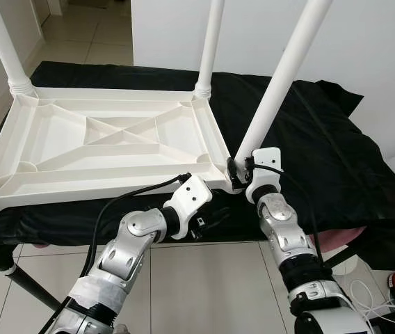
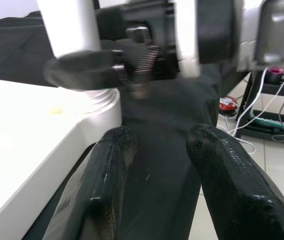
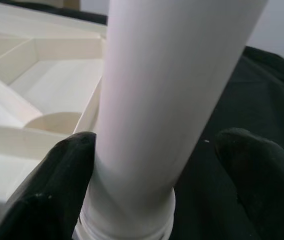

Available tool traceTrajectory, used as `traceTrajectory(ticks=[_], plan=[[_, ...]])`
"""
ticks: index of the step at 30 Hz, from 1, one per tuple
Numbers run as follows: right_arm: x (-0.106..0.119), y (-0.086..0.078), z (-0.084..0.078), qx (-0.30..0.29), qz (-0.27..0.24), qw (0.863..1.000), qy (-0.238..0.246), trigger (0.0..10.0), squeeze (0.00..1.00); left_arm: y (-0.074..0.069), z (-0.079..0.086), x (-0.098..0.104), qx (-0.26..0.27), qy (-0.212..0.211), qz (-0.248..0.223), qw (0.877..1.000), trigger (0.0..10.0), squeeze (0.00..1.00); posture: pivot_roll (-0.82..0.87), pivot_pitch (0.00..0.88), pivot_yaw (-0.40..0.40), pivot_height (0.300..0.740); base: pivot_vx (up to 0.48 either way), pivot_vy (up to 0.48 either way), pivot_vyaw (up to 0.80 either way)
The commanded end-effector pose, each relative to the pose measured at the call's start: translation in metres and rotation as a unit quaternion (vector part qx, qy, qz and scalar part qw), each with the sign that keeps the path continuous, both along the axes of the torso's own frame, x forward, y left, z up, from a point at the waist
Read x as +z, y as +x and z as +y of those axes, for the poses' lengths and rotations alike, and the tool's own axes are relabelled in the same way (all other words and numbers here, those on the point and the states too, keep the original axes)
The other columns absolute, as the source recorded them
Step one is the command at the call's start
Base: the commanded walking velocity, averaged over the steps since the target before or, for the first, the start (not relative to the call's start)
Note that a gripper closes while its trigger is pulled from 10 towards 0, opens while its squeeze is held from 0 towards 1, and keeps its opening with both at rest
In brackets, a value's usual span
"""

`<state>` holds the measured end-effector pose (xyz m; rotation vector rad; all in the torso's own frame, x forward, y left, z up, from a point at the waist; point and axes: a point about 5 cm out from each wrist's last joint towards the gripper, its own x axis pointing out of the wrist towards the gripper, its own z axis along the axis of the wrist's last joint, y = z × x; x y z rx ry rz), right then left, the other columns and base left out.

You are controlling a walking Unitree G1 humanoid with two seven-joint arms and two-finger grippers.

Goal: Building children table

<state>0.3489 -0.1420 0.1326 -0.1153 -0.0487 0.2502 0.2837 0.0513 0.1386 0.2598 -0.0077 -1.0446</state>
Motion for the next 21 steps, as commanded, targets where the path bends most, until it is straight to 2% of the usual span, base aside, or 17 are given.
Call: traceTrajectory(ticks=[1,5,10,15,21], plan=[[-0.007,0.000,-0.006,0.032,0.018,0.999,-0.007,10.0,0.00,0.001,-0.001,0.002,0.015,-0.005,-0.005,1.000,10.0,0.00,0.05,0.000,-0.124,0.740,0.000,0.000,0.00],[-0.010,0.001,-0.014,0.087,0.022,0.995,-0.034,10.0,0.00,0.002,-0.001,0.002,0.015,-0.003,-0.008,1.000,10.0,0.00,0.05,0.000,-0.124,0.740,0.000,0.000,0.00],[-0.008,0.005,-0.015,0.122,0.030,0.991,-0.047,10.0,0.00,0.003,-0.002,0.004,0.015,-0.003,-0.010,1.000,10.0,0.00,0.05,0.000,-0.122,0.740,0.000,0.000,0.00],[-0.010,0.011,-0.010,0.161,0.047,0.983,-0.077,10.0,0.00,0.004,-0.001,0.006,0.014,-0.003,-0.012,1.000,10.0,0.00,0.05,0.000,-0.114,0.740,0.000,0.000,0.00],[-0.006,0.020,-0.003,0.180,0.059,0.978,-0.091,10.0,0.00,0.005,0.000,0.008,0.017,-0.003,-0.015,1.000,10.0,0.00,0.07,0.000,-0.113,0.740,0.000,0.000,0.00]])
